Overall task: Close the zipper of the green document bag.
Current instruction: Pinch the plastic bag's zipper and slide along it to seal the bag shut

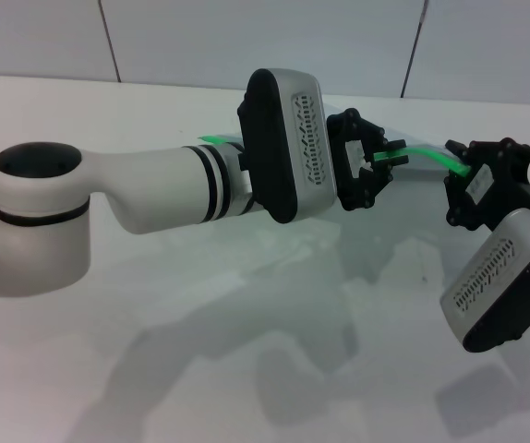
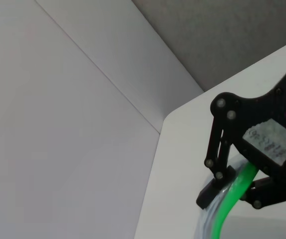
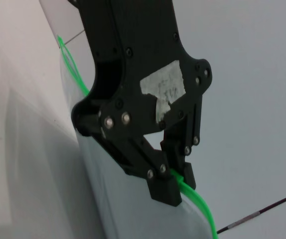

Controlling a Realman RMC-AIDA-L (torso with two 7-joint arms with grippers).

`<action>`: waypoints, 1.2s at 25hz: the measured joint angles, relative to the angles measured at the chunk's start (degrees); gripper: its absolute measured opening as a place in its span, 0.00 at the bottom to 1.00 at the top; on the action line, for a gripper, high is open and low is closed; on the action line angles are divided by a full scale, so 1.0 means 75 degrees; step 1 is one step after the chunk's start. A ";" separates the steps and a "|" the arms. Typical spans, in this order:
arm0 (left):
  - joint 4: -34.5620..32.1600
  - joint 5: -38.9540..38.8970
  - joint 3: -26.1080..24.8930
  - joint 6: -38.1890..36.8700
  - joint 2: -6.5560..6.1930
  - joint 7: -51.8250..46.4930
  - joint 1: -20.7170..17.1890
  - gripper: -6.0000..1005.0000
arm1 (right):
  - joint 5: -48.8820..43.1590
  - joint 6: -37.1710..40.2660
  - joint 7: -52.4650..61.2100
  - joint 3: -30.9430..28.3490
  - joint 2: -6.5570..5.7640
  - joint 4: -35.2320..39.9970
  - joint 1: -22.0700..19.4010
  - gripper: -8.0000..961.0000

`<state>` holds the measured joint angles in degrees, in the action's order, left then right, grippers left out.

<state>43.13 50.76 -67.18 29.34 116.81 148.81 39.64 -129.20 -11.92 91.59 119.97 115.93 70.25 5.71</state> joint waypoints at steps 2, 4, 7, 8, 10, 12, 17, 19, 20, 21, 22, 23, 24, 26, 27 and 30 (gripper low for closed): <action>0.0002 -0.0001 0.0002 0.0001 0.0000 0.0000 0.0005 0.12 | 0.0000 0.0001 -0.0008 0.0003 -0.0001 -0.0002 0.0000 0.14; 0.0003 -0.0003 0.0004 -0.0001 0.0000 -0.0001 0.0006 0.11 | 0.0000 0.0003 -0.0011 0.0014 -0.0001 -0.0003 0.0000 0.14; 0.0005 -0.0013 0.0003 -0.0014 0.0000 -0.0015 0.0003 0.10 | 0.0000 0.0006 -0.0013 0.0022 -0.0001 -0.0004 0.0000 0.14; 0.0005 -0.0027 -0.0003 -0.0037 0.0000 -0.0032 0.0001 0.10 | 0.0000 0.0007 -0.0014 0.0023 0.0000 -0.0007 0.0000 0.14; 0.0005 -0.0095 -0.0003 -0.0112 0.0004 -0.0048 -0.0005 0.09 | 0.0000 0.0008 -0.0014 0.0024 0.0000 -0.0013 0.0005 0.15; 0.0006 -0.0189 0.0011 -0.0168 0.0009 -0.0042 -0.0004 0.09 | 0.0000 0.0008 -0.0015 0.0024 0.0000 -0.0023 0.0011 0.15; 0.0006 -0.0246 0.0025 -0.0181 0.0012 -0.0064 -0.0010 0.08 | 0.0000 0.0008 -0.0014 -0.0001 0.0001 -0.0031 0.0025 0.15; 0.0006 -0.0257 0.0027 -0.0183 0.0012 -0.0071 -0.0013 0.08 | 0.0001 0.0008 -0.0012 -0.0004 0.0000 -0.0030 0.0027 0.16; 0.0005 -0.0258 0.0028 -0.0185 0.0012 -0.0071 -0.0014 0.08 | 0.0003 0.0008 -0.0012 -0.0005 0.0002 -0.0030 0.0032 0.16; 0.0005 -0.0258 0.0028 -0.0188 0.0012 -0.0070 -0.0013 0.08 | 0.0007 0.0008 -0.0011 -0.0009 0.0004 -0.0030 0.0042 0.16; 0.0003 -0.0258 0.0027 -0.0191 0.0012 -0.0070 -0.0013 0.08 | 0.0009 0.0008 -0.0012 -0.0010 0.0007 -0.0030 0.0049 0.16; -0.0001 -0.0258 0.0027 -0.0196 0.0012 -0.0071 -0.0013 0.08 | 0.0011 0.0008 -0.0012 -0.0011 0.0008 -0.0030 0.0055 0.16; -0.0007 -0.0258 0.0027 -0.0208 0.0012 -0.0073 -0.0013 0.08 | 0.0012 0.0008 -0.0012 -0.0014 0.0009 -0.0030 0.0059 0.16; -0.0017 -0.0257 0.0023 -0.0242 0.0012 -0.0074 -0.0013 0.08 | 0.0012 -0.0008 -0.0011 -0.0022 0.0012 -0.0030 0.0060 0.16; -0.0020 -0.0258 0.0020 -0.0268 0.0012 -0.0074 -0.0017 0.08 | 0.0012 -0.0008 -0.0011 -0.0022 0.0012 -0.0030 0.0060 0.16; -0.0024 -0.0257 0.0018 -0.0369 0.0012 -0.0073 -0.0054 0.08 | 0.0012 -0.0035 -0.0011 -0.0034 0.0012 -0.0029 0.0060 0.17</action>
<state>42.95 48.83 -67.05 26.57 116.90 148.26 39.24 -129.11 -12.18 91.51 119.71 116.02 70.03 6.16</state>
